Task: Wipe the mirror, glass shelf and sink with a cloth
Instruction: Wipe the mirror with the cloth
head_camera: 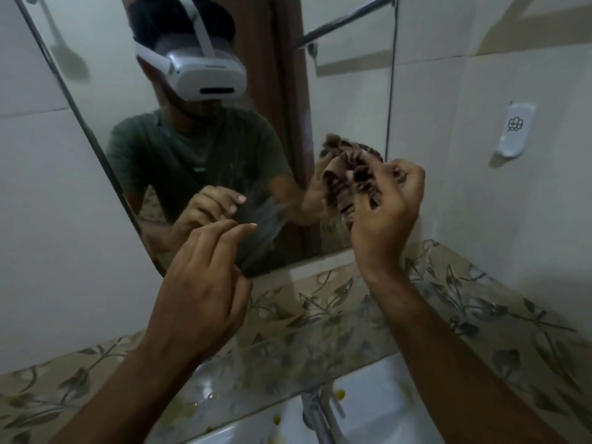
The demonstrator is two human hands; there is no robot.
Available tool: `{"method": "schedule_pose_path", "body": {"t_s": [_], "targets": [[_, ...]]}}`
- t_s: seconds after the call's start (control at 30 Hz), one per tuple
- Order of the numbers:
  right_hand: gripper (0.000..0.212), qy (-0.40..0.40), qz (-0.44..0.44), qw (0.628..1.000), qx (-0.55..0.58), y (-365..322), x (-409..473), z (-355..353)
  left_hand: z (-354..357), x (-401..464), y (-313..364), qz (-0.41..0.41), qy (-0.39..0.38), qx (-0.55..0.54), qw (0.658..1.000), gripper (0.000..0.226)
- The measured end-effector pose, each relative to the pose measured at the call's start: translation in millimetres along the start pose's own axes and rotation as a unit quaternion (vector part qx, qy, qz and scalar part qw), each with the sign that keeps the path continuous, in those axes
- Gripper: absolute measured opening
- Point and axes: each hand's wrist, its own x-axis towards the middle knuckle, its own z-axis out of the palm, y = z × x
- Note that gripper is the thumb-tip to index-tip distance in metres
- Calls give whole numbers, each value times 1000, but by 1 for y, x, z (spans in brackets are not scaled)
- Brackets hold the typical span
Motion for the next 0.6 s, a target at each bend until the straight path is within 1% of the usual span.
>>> {"method": "schedule_pose_path", "body": {"t_s": [0.03, 0.07, 0.1, 0.17, 0.2, 0.23, 0.3, 0.4, 0.5, 0.53, 0.57, 0.6], "targets": [[38, 2, 12, 1000, 7, -2, -3, 1, 1, 2, 1, 1, -1, -3, 1000, 51], [39, -17, -5, 1000, 15, -7, -12, 3, 2, 3, 3, 1, -1, -5, 1000, 51], [40, -53, -45, 997, 22, -13, -26, 4, 3, 5, 4, 1, -3, -7, 1000, 51], [42, -133, -153, 979, 24, -23, -53, 6, 4, 8, 7, 0, -11, -4, 1000, 53], [41, -156, -189, 969, 25, -25, -59, 8, 4, 10, 8, -1, -17, 1, 1000, 54], [42, -161, -199, 966, 30, -26, -57, 9, 4, 12, 10, -4, -22, 6, 1000, 56], [43, -133, -168, 976, 34, -27, -39, 11, 2, 17, 13, -17, -29, 19, 999, 59], [41, -39, -84, 995, 30, -25, 6, 11, -2, 26, 20, -25, -28, 36, 999, 65], [36, 37, 9, 998, 55, -23, 39, 14, -5, 31, 26, -23, -24, 43, 999, 65], [36, 39, 23, 997, 59, -28, 39, 15, -5, 33, 27, -25, -19, 38, 999, 65], [36, 22, 13, 998, 57, -35, 32, 17, -6, 33, 28, -28, -11, 31, 999, 65], [37, -7, -26, 998, 48, -41, 19, 19, -7, 34, 30, -32, -1, 23, 999, 64]]}}
